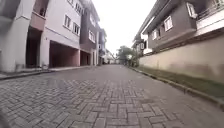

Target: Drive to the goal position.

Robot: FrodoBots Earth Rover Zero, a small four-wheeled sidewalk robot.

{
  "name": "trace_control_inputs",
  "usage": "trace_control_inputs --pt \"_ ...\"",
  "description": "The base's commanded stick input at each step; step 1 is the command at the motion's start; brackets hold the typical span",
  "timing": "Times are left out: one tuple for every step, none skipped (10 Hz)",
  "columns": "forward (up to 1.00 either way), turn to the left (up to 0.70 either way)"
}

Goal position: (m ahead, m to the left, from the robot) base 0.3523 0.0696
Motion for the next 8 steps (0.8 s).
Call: trace_control_inputs --pt "0.7 0.0" --pt "0.7 0.0" --pt "0.7 0.0" --pt "0.7 0.0" --pt "0.7 0.0" --pt "0.7 0.0" --pt "0.7 0.0" --pt "0.7 0.0"
